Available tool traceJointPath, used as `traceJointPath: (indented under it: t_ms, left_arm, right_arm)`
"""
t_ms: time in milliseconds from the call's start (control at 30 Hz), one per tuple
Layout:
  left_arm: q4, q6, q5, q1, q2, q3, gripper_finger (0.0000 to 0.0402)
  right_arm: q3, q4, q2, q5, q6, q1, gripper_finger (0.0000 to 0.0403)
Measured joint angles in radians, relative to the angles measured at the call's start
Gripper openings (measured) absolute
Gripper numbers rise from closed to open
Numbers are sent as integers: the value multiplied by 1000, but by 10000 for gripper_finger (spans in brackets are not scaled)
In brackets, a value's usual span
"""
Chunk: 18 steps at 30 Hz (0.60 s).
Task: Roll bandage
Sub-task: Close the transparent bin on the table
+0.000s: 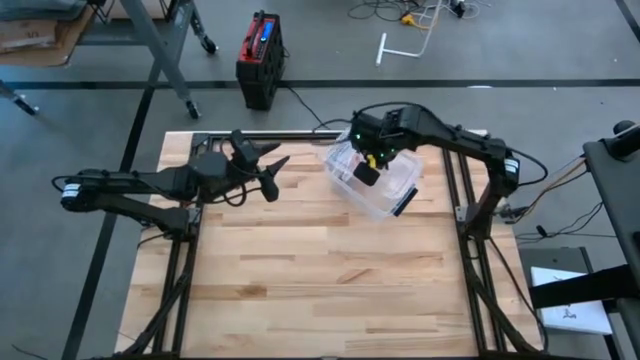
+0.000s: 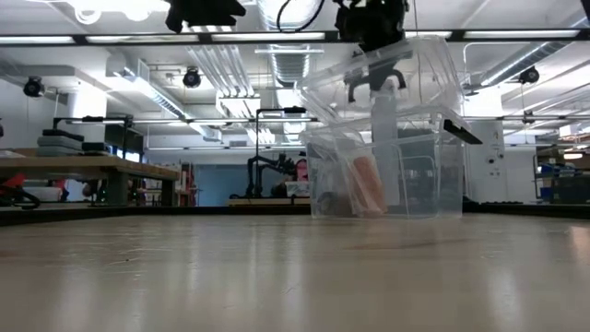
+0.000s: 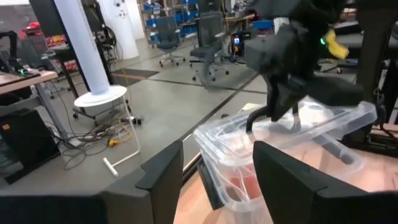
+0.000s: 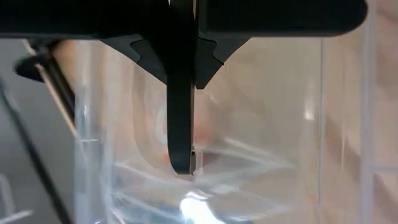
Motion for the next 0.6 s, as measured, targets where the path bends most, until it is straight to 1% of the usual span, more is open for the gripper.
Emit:
traceJointPath:
  t_ms: [67,133,233,367,567,600]
  left_arm:
    - [-2,0,0,0,-10,-9,189]
    - [-2,0,0,0,-19,-15,191]
    - [1,0,0,0,-36,-24,194]
    - [0,-16,0,0,-52,-45,190]
    - [0,-46,3,0,-54,-57,182]
    - [0,-46,4,0,-54,-57,181]
  right_arm:
    - [-45,7,-11,58,16,9,24]
    - [-93,58,-28,112,42,20,24]
    - [-161,136,-56,123,48,39,24]
    - [-231,167,-65,159,68,60,24]
    - [-314,213,-63,173,76,80,27]
    - [-323,215,-61,192,77,84,27]
